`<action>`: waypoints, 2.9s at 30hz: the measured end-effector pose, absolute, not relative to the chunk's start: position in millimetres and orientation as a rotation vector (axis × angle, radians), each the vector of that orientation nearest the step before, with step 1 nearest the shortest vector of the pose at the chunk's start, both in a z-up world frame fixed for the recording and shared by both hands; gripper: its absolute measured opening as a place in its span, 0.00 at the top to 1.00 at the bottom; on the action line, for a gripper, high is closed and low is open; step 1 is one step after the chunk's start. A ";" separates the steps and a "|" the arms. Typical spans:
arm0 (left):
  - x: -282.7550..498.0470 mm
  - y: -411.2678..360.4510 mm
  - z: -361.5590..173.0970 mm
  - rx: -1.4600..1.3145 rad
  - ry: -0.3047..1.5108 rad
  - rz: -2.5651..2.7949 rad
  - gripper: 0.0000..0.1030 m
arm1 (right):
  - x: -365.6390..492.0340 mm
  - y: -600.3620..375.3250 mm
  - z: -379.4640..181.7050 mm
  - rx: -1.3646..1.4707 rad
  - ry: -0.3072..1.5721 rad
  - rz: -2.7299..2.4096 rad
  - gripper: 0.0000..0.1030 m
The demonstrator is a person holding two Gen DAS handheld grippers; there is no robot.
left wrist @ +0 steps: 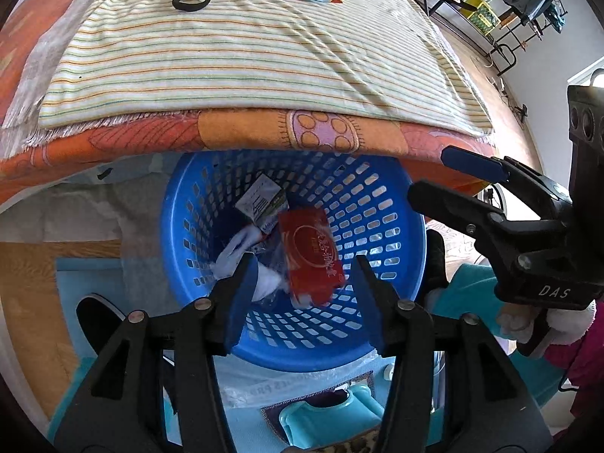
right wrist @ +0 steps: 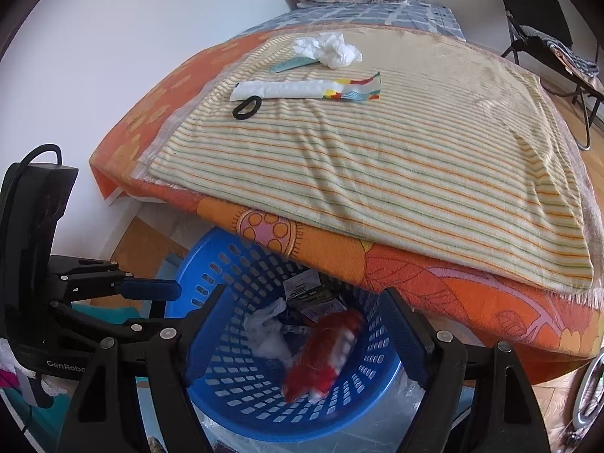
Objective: Collect trash
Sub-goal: 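Open both tools to drop the bag and tissue box into the basket, then move both tools back over the white tube and black hair tie, then grasp the black hair tie with the left tool while the right tool grasps the white tube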
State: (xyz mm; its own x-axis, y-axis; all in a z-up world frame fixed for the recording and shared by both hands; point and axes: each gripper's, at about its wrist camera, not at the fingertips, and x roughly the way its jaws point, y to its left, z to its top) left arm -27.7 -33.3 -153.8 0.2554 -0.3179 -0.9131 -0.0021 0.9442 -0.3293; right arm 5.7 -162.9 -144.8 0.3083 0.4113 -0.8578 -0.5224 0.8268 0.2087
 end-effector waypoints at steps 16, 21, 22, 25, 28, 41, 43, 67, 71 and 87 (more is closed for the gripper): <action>-15.9 -30.4 -138.2 -0.275 1.233 -0.185 0.49 | 13.2 -164.8 -132.7 -0.100 1.086 0.592 0.18; -6.8 -24.7 -124.7 -0.257 1.174 -0.156 0.49 | 19.1 -163.8 -124.6 -0.099 1.075 0.573 0.17; -4.5 -24.1 -121.6 -0.250 1.159 -0.150 0.49 | 20.5 -163.7 -123.3 -0.095 1.074 0.578 0.14; 3.7 -21.0 -111.7 -0.231 1.117 -0.133 0.49 | 26.9 -163.7 -119.4 -0.064 1.071 0.593 0.06; 14.6 -15.6 -103.1 -0.219 1.083 -0.111 0.49 | 31.8 -163.4 -115.5 -0.061 1.044 0.575 0.04; 80.0 28.4 -94.9 -0.272 1.060 -0.012 0.49 | 78.4 -154.8 -88.3 -0.101 0.908 0.537 0.05; 89.9 33.7 -96.7 -0.269 1.063 -0.007 0.49 | 90.7 -151.1 -86.3 -0.098 0.907 0.528 0.09; 170.2 71.9 -136.5 -0.393 1.169 0.053 0.78 | 201.5 -131.4 -128.9 0.113 1.137 0.529 0.40; 172.5 71.6 -141.3 -0.384 1.176 0.062 0.90 | 211.3 -128.6 -137.5 0.128 1.157 0.523 0.45; 175.2 66.7 -129.9 -0.350 1.141 0.061 0.97 | 220.2 -118.8 -152.3 0.167 1.192 0.549 0.88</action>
State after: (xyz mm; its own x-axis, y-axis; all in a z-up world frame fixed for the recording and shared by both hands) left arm 175.2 66.7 -129.9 0.4213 -0.1295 -0.8976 -0.2249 0.9439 -0.2418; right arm 220.2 -118.8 -152.3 0.2572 0.4879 -0.8341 -0.3167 0.8580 0.4043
